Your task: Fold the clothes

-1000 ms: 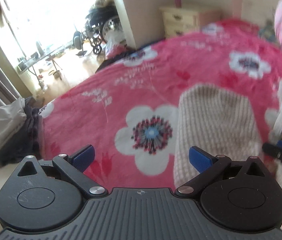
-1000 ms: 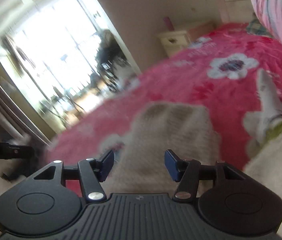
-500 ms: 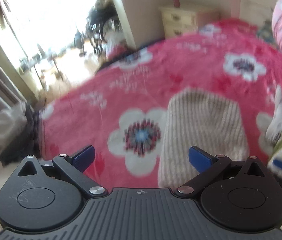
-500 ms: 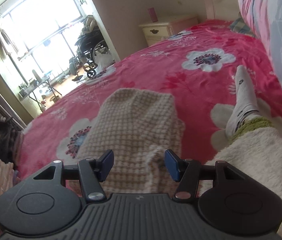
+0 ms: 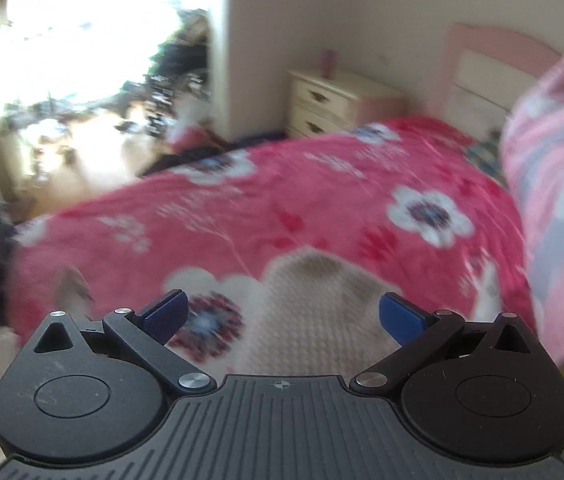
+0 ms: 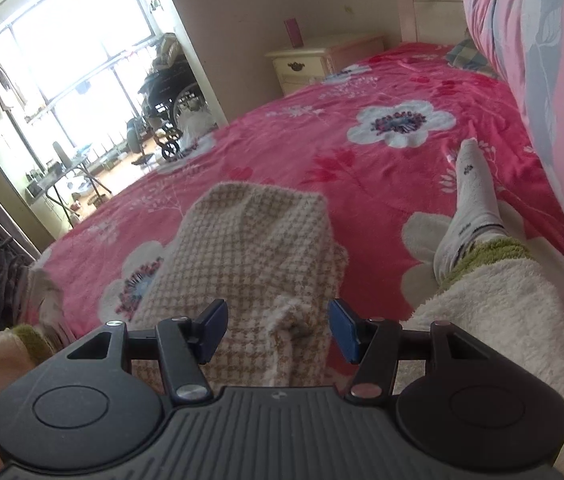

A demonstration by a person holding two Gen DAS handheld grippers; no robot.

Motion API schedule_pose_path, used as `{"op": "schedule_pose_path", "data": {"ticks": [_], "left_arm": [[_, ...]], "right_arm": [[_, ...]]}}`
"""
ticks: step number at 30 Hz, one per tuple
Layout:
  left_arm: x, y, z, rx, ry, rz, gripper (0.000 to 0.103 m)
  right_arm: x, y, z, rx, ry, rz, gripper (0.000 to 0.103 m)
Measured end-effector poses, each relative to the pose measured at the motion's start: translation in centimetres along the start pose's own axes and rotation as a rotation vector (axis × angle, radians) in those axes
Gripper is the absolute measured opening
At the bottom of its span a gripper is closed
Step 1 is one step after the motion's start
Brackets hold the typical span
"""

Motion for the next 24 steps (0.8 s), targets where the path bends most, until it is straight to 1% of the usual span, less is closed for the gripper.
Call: {"op": "schedule_pose_path", "data": {"ticks": [3, 5, 8, 10, 11, 13, 14, 16, 17, 18, 19, 22, 24], "left_arm": [[2.1, -0.6, 3.3, 0.013, -0.024, 0.029, 0.103], [3.3, -1.4, 5.2, -0.01, -0.051, 0.071, 0.103], [5.7, -2.6, 7.5, -0.027, -0.072, 0.142, 0.103], [7.7, -3.3, 9.0, -0.054, -0.123, 0.198, 0.103], [8.9, -3.8, 9.6, -0.088, -0.166, 0.229, 0.103], [11.0, -4.5, 10.6, -0.155, -0.242, 0.304, 0.103], [11.7, -4.7, 11.0, -0.188, -0.28, 0.357, 0.103], [13.6, -5.4, 11.4, -0.246, -0.335, 0.443, 0.103], [14.4, -5.9, 11.7, -0.267, -0.349, 0.457, 0.103], [15.2, -6.4, 12.0, -0.288, -0.363, 0.471, 0.103], [15.9, -6.9, 12.3, -0.307, -0.375, 0.483, 0.103], [17.6, -8.0, 14.0, -0.322, -0.414, 0.49, 0.103], [18.5, -8.3, 15.0, -0.355, -0.444, 0.537, 0.103]], "right_arm": [[0.3, 1.1, 0.1, 0.032, -0.013, 0.002, 0.059], [0.3, 2.1, 0.0, 0.07, -0.025, -0.006, 0.059], [0.1, 3.7, -0.2, 0.141, -0.043, -0.036, 0.059], [0.3, 4.2, -0.3, 0.203, -0.075, -0.071, 0.059], [0.5, 4.4, -0.4, 0.237, -0.095, -0.092, 0.059], [1.8, 4.5, -0.6, 0.307, -0.168, -0.152, 0.061], [2.6, 4.5, -0.7, 0.343, -0.211, -0.186, 0.061], [4.8, 4.4, -1.0, 0.412, -0.302, -0.242, 0.064], [6.0, 4.4, -1.2, 0.446, -0.339, -0.257, 0.066], [7.2, 4.3, -1.4, 0.468, -0.371, -0.264, 0.07], [8.4, 4.3, -1.4, 0.466, -0.396, -0.256, 0.072], [11.9, 4.8, -0.7, 0.448, -0.48, -0.205, 0.074], [13.9, 5.4, 0.2, 0.455, -0.545, -0.177, 0.074]]}}
Point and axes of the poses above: each gripper's, at about its wrist camera, not at the fingertips, and x roughly the way its jaws point, y to its right, z to its underside, the point moved 7 cm from there along x, roughly the way its jaws point, and after that the axes turned 5 degrees about y, right-handed, at the moved point
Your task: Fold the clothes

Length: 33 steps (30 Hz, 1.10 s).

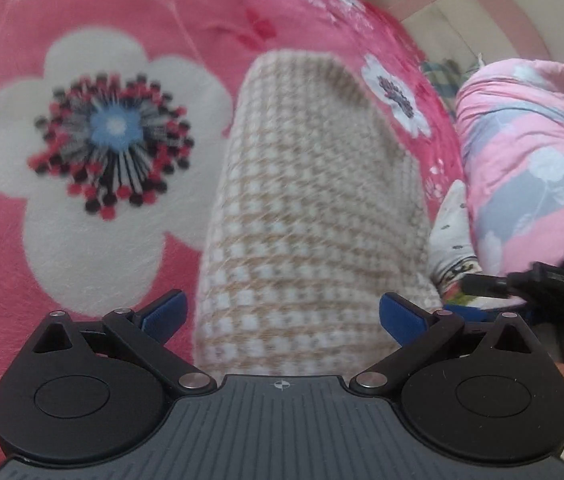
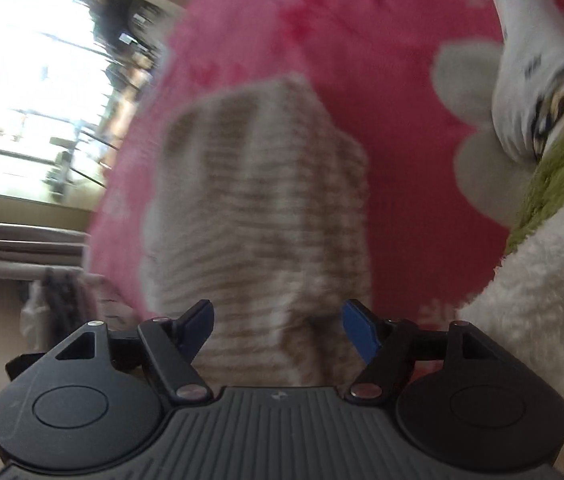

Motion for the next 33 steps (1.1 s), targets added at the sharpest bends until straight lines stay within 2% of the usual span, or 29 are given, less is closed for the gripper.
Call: {"op": "schedule_pose_path", "data": {"ticks": [2, 4, 8, 10, 13, 16, 23, 24, 25, 26, 28, 30, 33], "left_arm": [[0.7, -0.7, 0.5, -0.025, -0.036, 0.062, 0.103], [1.7, -1.4, 1.3, -0.051, -0.066, 0.092, 0.103], [2.9, -2.2, 1.6, -0.134, -0.041, 0.143, 0.103], [2.8, -1.5, 1.9, -0.113, -0.023, 0.139, 0.103], [2.6, -0.3, 3.0, -0.081, -0.02, 0.141, 0.103], [2.0, 0.5, 4.1, -0.046, -0.018, 0.111, 0.1], [-1.4, 0.3, 6.1, -0.097, -0.037, 0.103, 0.092], [-2.0, 0.4, 6.6, -0.095, -0.042, 0.124, 0.089], [-2.5, 0.6, 7.2, -0.094, -0.047, 0.144, 0.078], [-3.0, 0.7, 7.7, -0.09, -0.051, 0.159, 0.077], [-3.8, 0.9, 8.3, -0.052, -0.045, 0.119, 0.078], [-4.6, 0.3, 8.2, 0.003, -0.022, 0.016, 0.083], [-6.5, -0.7, 7.2, -0.011, 0.001, -0.018, 0.087]], "right_arm": [[1.4, 1.0, -0.3, 0.019, -0.045, 0.005, 0.074], [2.5, 1.6, -0.5, 0.034, -0.08, -0.033, 0.077], [3.9, 2.1, -0.2, 0.015, -0.131, -0.095, 0.086], [4.7, 2.0, -0.2, -0.008, -0.149, -0.113, 0.095], [6.0, 1.8, -0.2, -0.06, -0.157, -0.086, 0.091], [7.1, 0.9, 0.1, -0.121, -0.176, -0.079, 0.089], [7.4, -2.7, 1.5, -0.273, -0.203, -0.127, 0.09], [7.6, -3.6, 1.8, -0.308, -0.215, -0.133, 0.09], [7.8, -4.5, 2.1, -0.344, -0.226, -0.138, 0.09], [8.0, -5.5, 2.5, -0.383, -0.243, -0.144, 0.09], [8.4, -7.1, 3.6, -0.469, -0.266, -0.131, 0.09], [8.2, -7.5, 4.0, -0.508, -0.271, -0.099, 0.089], [6.9, -5.4, 2.7, -0.37, -0.257, -0.11, 0.088]]}}
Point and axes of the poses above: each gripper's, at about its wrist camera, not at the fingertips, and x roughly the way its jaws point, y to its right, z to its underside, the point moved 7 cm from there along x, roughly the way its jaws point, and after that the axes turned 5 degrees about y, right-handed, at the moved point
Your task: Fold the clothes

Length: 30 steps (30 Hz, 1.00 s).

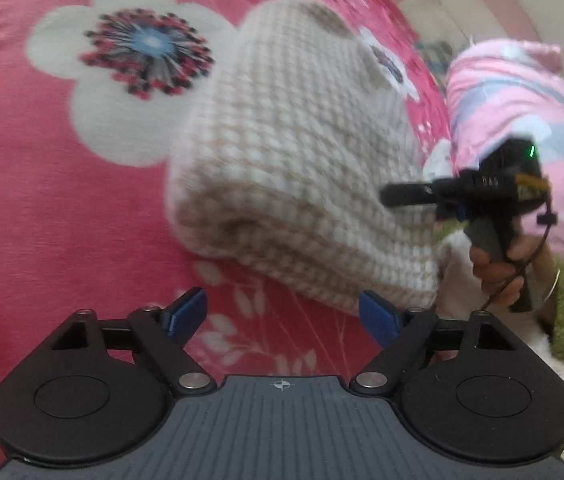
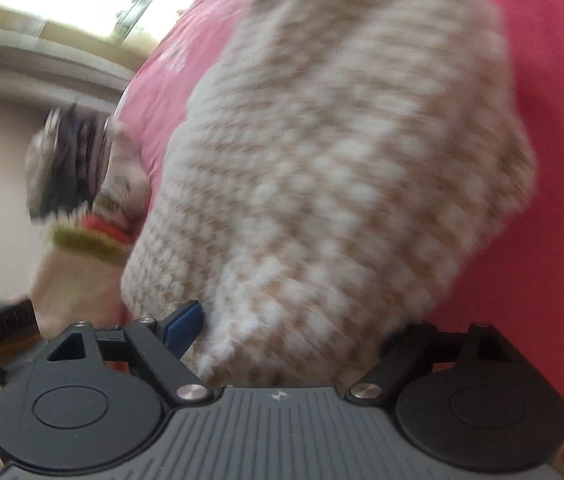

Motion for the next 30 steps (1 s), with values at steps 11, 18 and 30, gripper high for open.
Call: {"op": "schedule_pose_path", "data": {"ticks": [11, 18, 30], "left_arm": [[5.3, -3.6, -8.2, -0.11, 0.113, -0.058, 0.102], [8.3, -4.2, -7.6, -0.206, 0.161, 0.087, 0.096], [3.0, -2.6, -1.8, -0.297, 0.167, 0.075, 0.086]], "right_arm": [[-3.7, 7.6, -2.9, 0.346, 0.186, -0.087, 0.088], [-1.5, 6.1, -3.8, 0.203, 0.169, -0.086, 0.085], [-0.4, 0.6, -3.9, -0.053, 0.1, -0.137, 0.078]]}}
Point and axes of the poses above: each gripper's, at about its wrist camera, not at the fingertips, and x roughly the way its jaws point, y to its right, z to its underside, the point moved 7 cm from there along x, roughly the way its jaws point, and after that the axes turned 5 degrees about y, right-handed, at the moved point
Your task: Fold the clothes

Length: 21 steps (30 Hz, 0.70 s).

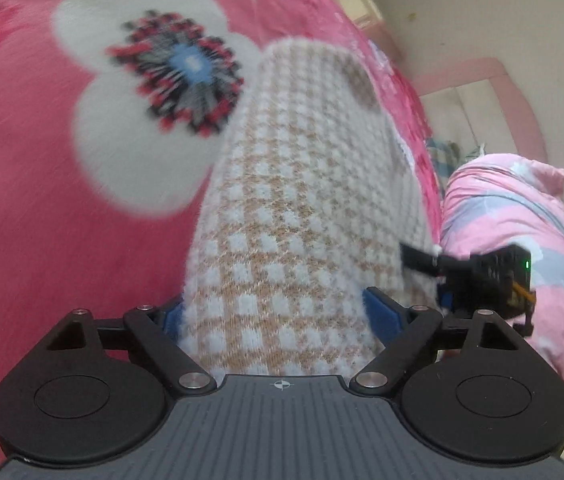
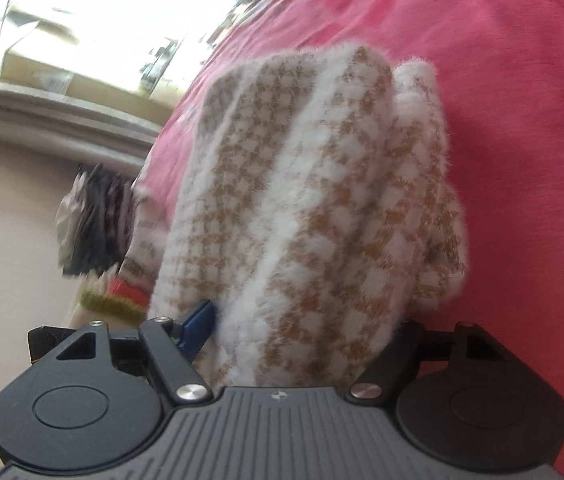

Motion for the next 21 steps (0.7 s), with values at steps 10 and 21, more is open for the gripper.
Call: {"op": "schedule_pose_path", "data": {"ticks": [10, 21], "left_arm": [[-9.4, -5.1, 4.7, -0.127, 0.059, -0.201, 0.089], [-12.5, 0.2, 3.9, 0.372, 0.154, -0.359, 0.091]], "right_arm": [[7.8, -8.3, 5.4, -0.245, -0.307, -0.063, 0.087], [-7.6, -8.9, 5.9, -0.017, 0.056, 0.166, 0.09]]}}
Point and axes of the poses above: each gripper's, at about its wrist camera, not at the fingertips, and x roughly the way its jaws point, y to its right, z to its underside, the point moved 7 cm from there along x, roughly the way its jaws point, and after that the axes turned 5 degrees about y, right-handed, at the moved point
